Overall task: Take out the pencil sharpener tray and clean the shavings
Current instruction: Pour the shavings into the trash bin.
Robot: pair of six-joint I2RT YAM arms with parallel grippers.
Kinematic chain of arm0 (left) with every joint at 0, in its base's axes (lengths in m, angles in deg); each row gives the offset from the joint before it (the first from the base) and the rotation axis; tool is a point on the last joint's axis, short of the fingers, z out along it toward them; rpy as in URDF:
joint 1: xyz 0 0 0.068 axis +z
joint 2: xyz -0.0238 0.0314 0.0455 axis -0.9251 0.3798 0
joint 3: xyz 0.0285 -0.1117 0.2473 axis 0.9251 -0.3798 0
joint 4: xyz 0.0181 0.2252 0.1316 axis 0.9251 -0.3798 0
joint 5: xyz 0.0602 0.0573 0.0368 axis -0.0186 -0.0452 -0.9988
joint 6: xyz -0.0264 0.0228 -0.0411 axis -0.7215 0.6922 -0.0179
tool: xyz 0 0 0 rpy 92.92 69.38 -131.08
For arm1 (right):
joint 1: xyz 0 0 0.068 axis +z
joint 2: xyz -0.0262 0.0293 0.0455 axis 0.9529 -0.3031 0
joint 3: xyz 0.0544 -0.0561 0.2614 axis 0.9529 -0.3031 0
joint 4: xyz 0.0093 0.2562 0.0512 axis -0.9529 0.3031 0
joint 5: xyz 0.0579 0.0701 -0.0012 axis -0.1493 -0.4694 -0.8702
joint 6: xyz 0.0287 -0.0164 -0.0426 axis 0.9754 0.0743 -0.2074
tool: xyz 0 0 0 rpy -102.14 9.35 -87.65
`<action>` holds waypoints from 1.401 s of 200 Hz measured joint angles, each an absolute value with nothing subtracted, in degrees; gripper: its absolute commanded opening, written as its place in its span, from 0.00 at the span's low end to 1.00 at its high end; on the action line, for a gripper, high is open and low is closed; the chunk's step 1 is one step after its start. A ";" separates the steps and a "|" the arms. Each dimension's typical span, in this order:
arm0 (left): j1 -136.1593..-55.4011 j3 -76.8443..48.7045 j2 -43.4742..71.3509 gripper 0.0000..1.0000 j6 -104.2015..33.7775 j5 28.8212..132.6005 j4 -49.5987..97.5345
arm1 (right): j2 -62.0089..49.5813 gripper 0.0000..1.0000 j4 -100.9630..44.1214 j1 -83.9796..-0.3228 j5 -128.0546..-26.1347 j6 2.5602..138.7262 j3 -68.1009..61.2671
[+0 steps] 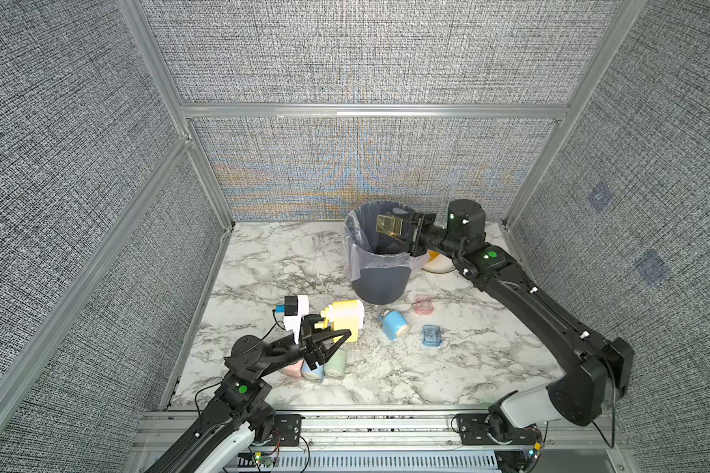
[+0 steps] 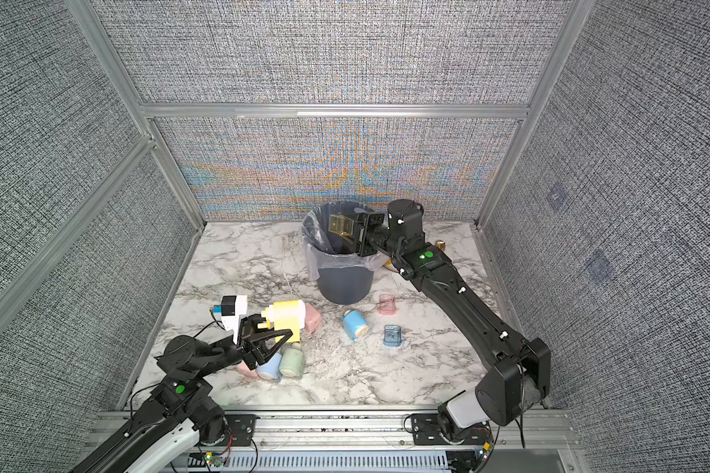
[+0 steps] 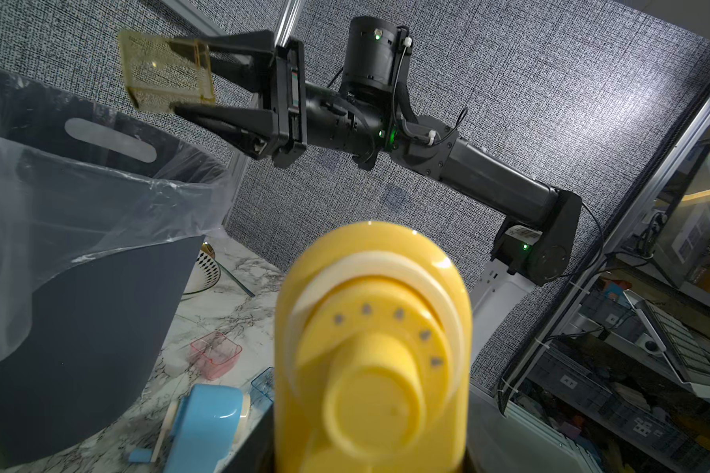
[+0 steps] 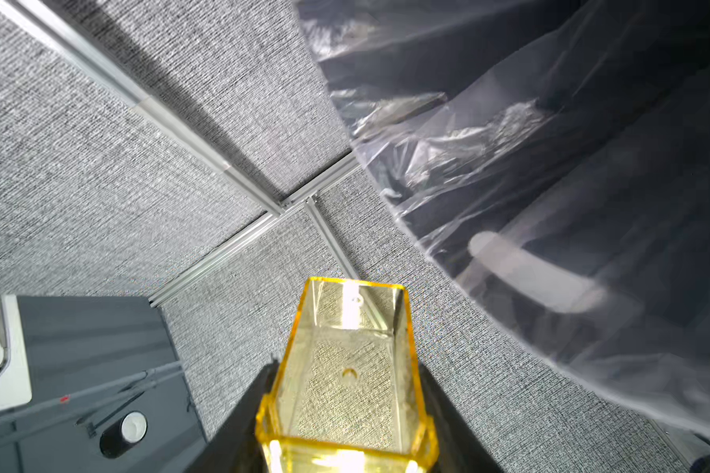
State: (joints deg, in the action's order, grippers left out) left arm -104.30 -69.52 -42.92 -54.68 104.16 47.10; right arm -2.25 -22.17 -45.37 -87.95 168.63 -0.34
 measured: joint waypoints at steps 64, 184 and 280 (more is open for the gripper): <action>-104.30 -69.48 -41.85 0.09 -54.70 104.01 47.12 | -5.29 0.00 -20.44 -45.66 -89.43 169.11 4.08; -104.30 -69.70 -41.66 0.09 -54.66 103.35 47.36 | -6.19 0.00 -18.89 -45.61 -89.83 168.70 5.08; -104.30 -70.42 -39.32 0.09 -54.39 101.91 47.71 | -5.88 0.00 -19.31 -46.14 -90.15 168.48 1.43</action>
State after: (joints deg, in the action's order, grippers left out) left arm -104.30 -70.42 -39.32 -54.39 101.91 47.71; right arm -5.88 -19.31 -46.14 -90.15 168.48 1.43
